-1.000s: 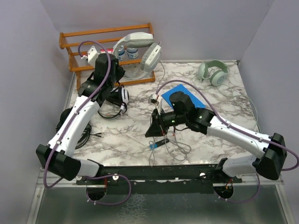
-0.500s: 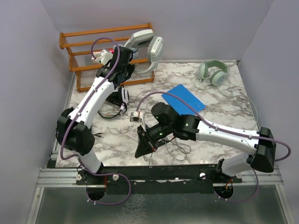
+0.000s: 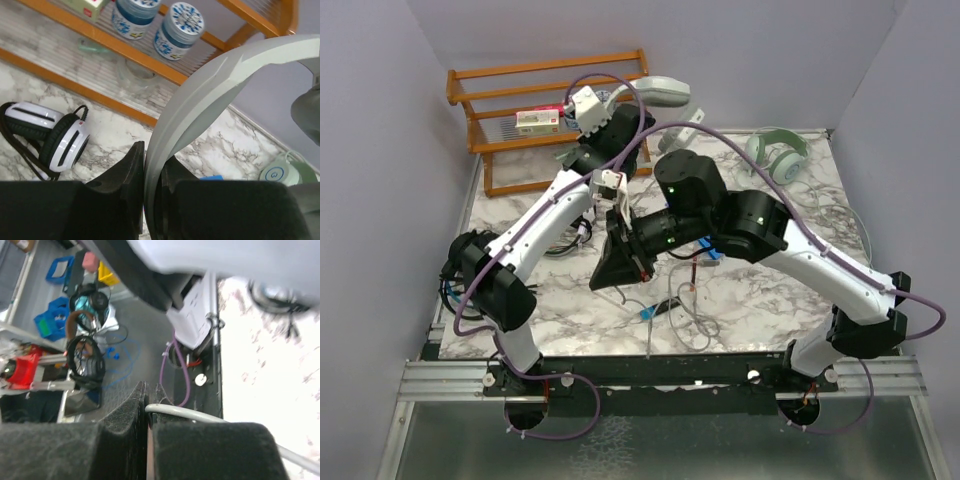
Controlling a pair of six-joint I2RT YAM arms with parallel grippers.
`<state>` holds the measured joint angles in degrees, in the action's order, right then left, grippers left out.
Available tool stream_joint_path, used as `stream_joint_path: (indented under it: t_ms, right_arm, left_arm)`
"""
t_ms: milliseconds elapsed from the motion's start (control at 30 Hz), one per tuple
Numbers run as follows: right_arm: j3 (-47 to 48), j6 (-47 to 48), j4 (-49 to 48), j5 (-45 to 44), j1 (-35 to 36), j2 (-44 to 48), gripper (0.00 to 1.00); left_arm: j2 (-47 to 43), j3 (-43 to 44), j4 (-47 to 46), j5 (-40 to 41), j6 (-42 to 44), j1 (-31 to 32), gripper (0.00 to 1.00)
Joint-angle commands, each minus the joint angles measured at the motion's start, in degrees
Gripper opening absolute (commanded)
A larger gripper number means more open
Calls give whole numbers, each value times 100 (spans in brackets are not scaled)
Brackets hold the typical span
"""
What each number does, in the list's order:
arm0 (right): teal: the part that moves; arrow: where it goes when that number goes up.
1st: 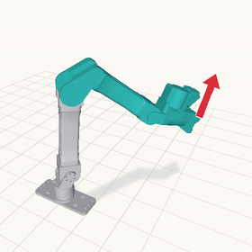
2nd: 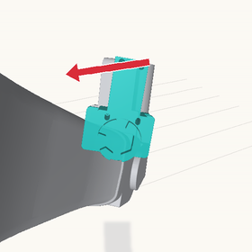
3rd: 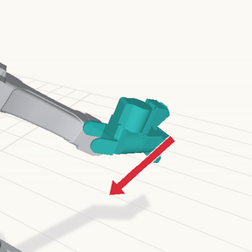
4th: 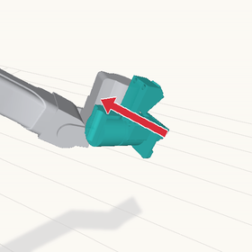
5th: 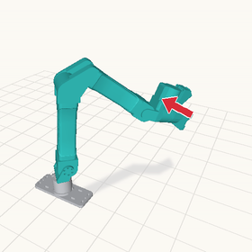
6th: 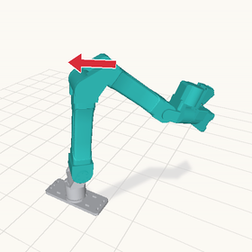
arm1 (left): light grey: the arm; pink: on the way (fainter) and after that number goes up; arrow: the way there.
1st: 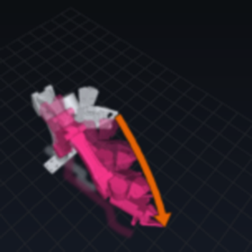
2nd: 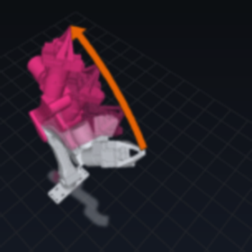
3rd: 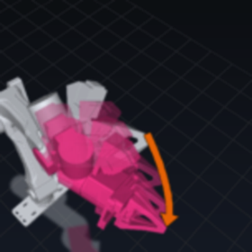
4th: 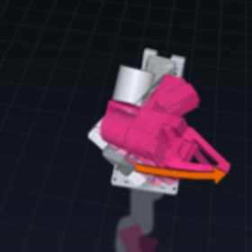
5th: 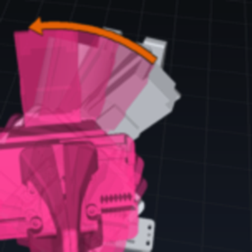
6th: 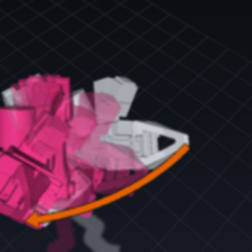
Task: Wrap the headphones
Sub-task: Wrap the headphones cable around the headphones.
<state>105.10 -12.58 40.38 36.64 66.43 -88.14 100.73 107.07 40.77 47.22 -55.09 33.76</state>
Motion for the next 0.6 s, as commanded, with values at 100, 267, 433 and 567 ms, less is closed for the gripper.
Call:
stream_joint_path:
  t_ms: [100, 267, 433, 567]
  right_arm:
    - [1676, 810, 1717, -918, 89, -224, 1]
    - [1656, 1042, 1732, -1670, 88, 220, 1]
    - [1944, 1205, 2045, -2556, 85, 339, 1]
    - [1979, 1487, 2154, -3147, 82, 481, 1]
  left_arm:
    - [-1017, -1697, -2549, 260, 1831, 105, 0]
    - [-1685, -2851, -3730, -624, 3054, 105, 0]
    - [-2402, -3858, -4553, -1927, 4261, 105, 0]
    - [-2897, -4419, -4623, -2520, 4994, 105, 0]
